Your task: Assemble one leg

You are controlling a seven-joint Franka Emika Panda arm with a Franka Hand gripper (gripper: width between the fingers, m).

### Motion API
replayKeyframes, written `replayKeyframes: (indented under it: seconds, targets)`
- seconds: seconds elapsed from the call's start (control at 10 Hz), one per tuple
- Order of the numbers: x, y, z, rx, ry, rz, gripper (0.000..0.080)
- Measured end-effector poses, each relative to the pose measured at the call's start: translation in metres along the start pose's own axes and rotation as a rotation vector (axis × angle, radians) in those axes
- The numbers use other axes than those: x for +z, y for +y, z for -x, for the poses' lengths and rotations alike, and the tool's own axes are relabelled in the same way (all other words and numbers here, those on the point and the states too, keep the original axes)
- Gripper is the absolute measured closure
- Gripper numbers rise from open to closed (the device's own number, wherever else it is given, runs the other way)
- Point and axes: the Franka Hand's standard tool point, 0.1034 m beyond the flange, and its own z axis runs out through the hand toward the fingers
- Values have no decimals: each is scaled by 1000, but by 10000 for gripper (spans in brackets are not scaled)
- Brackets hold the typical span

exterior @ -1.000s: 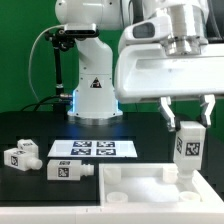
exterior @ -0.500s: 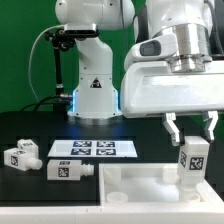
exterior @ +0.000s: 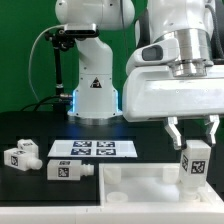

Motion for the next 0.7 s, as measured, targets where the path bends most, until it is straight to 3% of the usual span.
replayKeyframes:
  seconds: [0.3,0.7]
  targets:
    - [0,-9,1,-10,0,-7,514]
    - [1,-4,-1,-9,15,-1,514]
